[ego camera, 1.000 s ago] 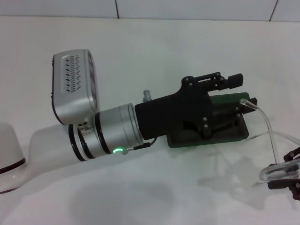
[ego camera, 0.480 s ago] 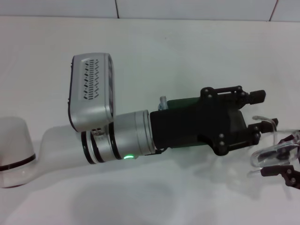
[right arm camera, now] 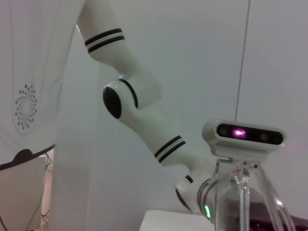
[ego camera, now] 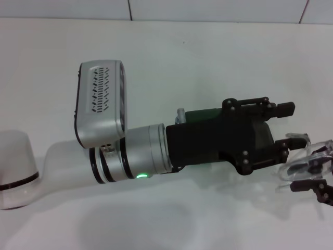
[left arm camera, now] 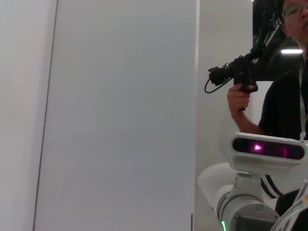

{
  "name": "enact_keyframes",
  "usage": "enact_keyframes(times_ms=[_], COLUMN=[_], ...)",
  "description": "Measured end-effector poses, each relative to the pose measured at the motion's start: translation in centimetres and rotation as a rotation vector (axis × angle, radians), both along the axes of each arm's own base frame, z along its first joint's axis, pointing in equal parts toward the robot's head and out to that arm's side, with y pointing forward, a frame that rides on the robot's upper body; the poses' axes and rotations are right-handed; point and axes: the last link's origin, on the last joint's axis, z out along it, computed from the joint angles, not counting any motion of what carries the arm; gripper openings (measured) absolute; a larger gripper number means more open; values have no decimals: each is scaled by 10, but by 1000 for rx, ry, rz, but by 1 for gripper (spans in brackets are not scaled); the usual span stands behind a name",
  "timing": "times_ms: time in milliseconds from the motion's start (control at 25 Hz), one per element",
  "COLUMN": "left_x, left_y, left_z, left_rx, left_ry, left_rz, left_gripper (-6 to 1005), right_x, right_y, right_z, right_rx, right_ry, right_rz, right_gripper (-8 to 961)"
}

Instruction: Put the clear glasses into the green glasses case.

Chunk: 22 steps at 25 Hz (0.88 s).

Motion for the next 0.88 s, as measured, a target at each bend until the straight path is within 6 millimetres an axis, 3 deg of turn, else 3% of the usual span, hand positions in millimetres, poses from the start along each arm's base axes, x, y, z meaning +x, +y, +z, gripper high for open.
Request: enact_keyframes(times_ms=[400,880], left_x=[-2,-14], left_y=[-4,7], left_z=[-2,5], left_rx=[-10,57], left_ry=[8,12], left_rz=[-4,56], left_gripper=[520,521], right_x=[0,3], right_y=[-3,-11], right_z=[-1,1], right_rx=[-16,-32], right_ry=[8,16], right_rz=[-9,-8], right_gripper=[118,118])
